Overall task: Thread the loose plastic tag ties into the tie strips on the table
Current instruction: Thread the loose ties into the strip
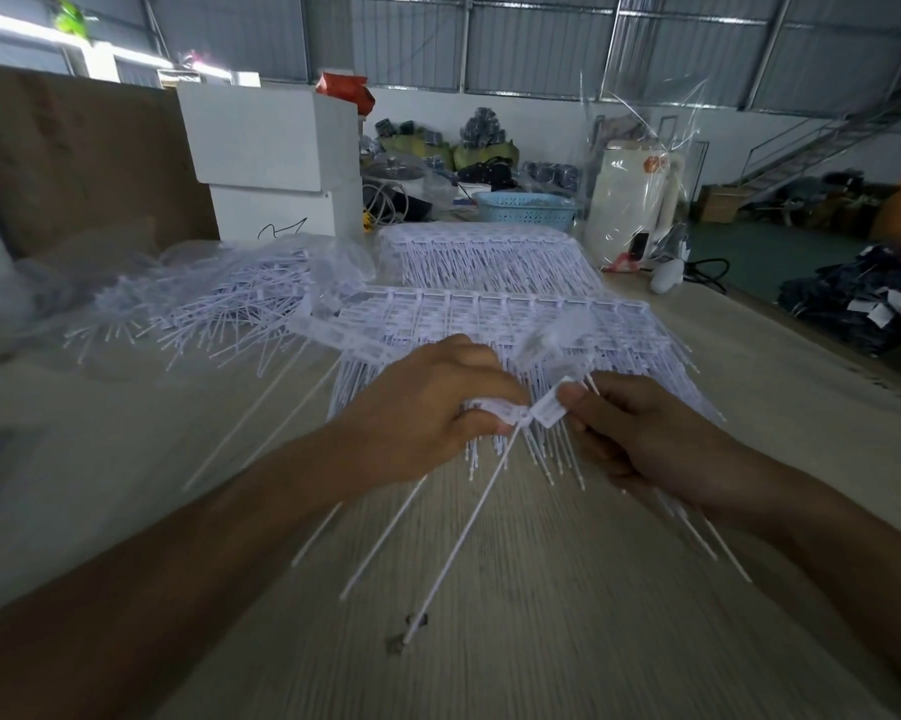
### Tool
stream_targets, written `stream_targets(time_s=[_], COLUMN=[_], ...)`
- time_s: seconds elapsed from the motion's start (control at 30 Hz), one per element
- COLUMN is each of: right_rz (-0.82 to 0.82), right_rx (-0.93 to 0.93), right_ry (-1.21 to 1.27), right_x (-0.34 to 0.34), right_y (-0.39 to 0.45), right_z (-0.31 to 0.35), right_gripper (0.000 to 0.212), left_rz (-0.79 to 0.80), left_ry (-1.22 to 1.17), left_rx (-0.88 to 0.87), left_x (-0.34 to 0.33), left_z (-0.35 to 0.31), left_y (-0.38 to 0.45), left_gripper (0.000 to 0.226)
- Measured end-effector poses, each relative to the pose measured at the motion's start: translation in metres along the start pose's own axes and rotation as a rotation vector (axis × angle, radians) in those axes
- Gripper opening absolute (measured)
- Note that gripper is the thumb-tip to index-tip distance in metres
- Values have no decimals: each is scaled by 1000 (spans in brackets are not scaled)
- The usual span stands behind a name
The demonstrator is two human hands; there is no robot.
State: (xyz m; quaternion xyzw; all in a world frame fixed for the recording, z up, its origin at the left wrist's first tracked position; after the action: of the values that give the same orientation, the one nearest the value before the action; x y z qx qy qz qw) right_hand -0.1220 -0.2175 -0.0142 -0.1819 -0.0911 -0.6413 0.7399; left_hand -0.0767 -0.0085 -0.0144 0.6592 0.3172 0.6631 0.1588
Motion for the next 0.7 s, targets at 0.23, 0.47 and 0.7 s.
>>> stream_targets(time_s=[0.23, 0.47, 0.7], right_rz=[39, 12, -127], right_rx=[-57, -38, 21], right_ry=[-94, -49, 110], right_x=[2, 5, -1], right_y=[2, 1, 3], right_z=[-5, -6, -3], right_gripper=[40, 43, 39], left_rz=[172, 15, -97], left_ry=[344, 260, 112], left_rx=[-219, -14, 109], left_x=[-2, 7, -13], left_z=[-3, 13, 2], left_y=[-2, -7, -4], left_gripper=[19, 20, 26])
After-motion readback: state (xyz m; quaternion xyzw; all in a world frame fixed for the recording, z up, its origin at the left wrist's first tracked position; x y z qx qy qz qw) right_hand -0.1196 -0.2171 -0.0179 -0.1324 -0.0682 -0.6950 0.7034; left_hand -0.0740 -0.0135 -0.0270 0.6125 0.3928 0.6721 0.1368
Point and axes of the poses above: each hand's wrist, its own y-axis towards the middle knuckle, its own x-axis out of the back of the hand, z = x × y, the point moved 1 cm from there along y, towards the middle knuckle, and after that the axes turned 15 degrees about -x, right-handed, at the moved point
